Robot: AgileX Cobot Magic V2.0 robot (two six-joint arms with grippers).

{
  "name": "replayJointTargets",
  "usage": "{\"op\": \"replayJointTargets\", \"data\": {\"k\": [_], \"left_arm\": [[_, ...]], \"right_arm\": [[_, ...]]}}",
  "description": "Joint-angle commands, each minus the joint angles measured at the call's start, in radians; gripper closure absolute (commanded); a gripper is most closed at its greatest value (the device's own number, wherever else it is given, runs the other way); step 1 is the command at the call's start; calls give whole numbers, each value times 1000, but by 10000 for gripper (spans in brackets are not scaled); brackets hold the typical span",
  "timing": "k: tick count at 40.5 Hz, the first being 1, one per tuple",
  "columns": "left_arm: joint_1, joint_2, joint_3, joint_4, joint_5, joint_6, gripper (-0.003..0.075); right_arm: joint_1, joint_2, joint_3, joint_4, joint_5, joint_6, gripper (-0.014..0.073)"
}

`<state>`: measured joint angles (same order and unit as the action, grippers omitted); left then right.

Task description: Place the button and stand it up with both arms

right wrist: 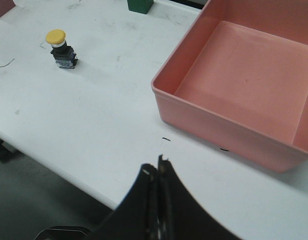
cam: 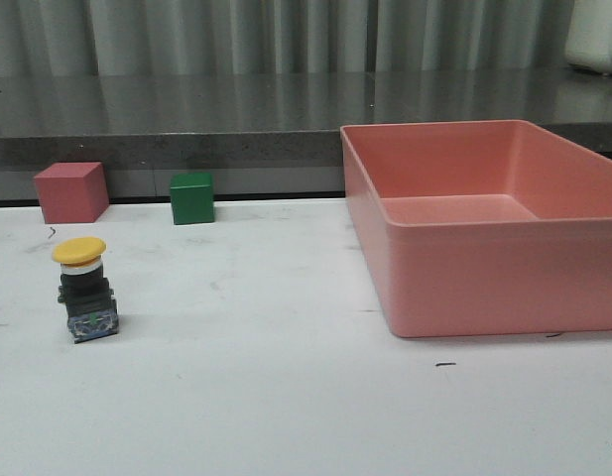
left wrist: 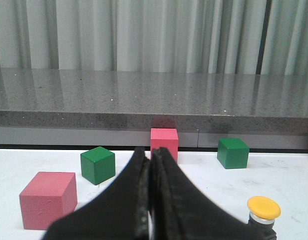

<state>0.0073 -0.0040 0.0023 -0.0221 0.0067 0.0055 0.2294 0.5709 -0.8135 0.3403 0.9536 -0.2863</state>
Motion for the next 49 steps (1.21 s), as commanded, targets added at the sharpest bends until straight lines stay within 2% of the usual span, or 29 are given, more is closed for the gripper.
{"op": "replayJointTargets", "data": {"k": [1,21,24,31,35,38,44,49], "left_arm": [[-8,-23,8,-11,-69,4,740],[-8,-23,8,-11,-69,4,741],[-8,-23,8,-11,-69,4,740],[-8,-23,8,-11,-69,4,740],[-8,-23,8,-11,-69,4,741],[-8,-23,8,-11,-69,4,740],[-8,-23,8,-11,-69,4,741],[-8,-23,8,-11,-69,4,741]], "right_arm": [[-7,1,-24,27,-65,-5,662],[-7,1,-24,25,-67,-6,662],[-19,-19,-6,-37,-137,-7,662],[-90,-184,197,-139,-439,-7,662],[-135,-311,376,-140,-635,-7,662],[-165,-397,495,-134,-730,-7,662],[-210,-536,677,-101,-803,-7,662],[-215,-601,763,-95,-816,-7,662]]}}
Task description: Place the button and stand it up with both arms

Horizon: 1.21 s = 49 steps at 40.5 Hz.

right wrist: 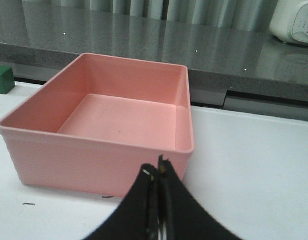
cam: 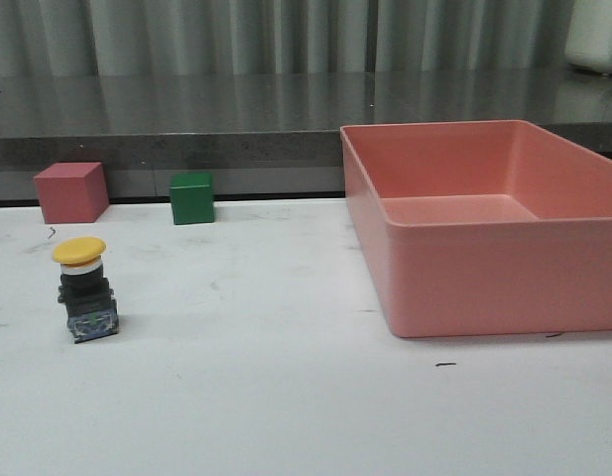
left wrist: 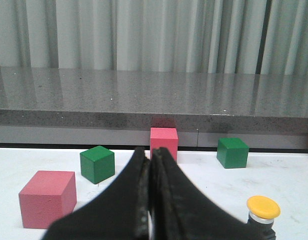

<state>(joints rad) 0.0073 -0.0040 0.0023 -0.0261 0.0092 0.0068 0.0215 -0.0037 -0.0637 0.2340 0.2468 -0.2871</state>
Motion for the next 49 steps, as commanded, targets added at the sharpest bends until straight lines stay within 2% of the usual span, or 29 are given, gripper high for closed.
{"op": "replayJointTargets", "data": {"k": [1,6,26,30,33,37,49], "left_arm": [[-8,-23,8,-7,-72,3,740],[-8,-23,8,-7,-72,3,740],[-8,-23,8,-7,-72,3,740],[-8,-23,8,-7,-72,3,741],[-8,-23,8,-7,-72,3,741],[-8,-23,8,-7,-72,3,741],[-8,-23,8,-7,-72,3,741]], "right_arm": [[-7,-26,28,11,-125,-6,662],[-6,-24,89,12,-222,-6,662],[-4,-24,86,34,-290,3,662],[-4,-24,86,5,-314,95,662],[-4,-24,86,-144,-338,226,662],[-6,-24,86,-252,-345,380,661],[-6,-24,86,-252,-338,389,661]]}}
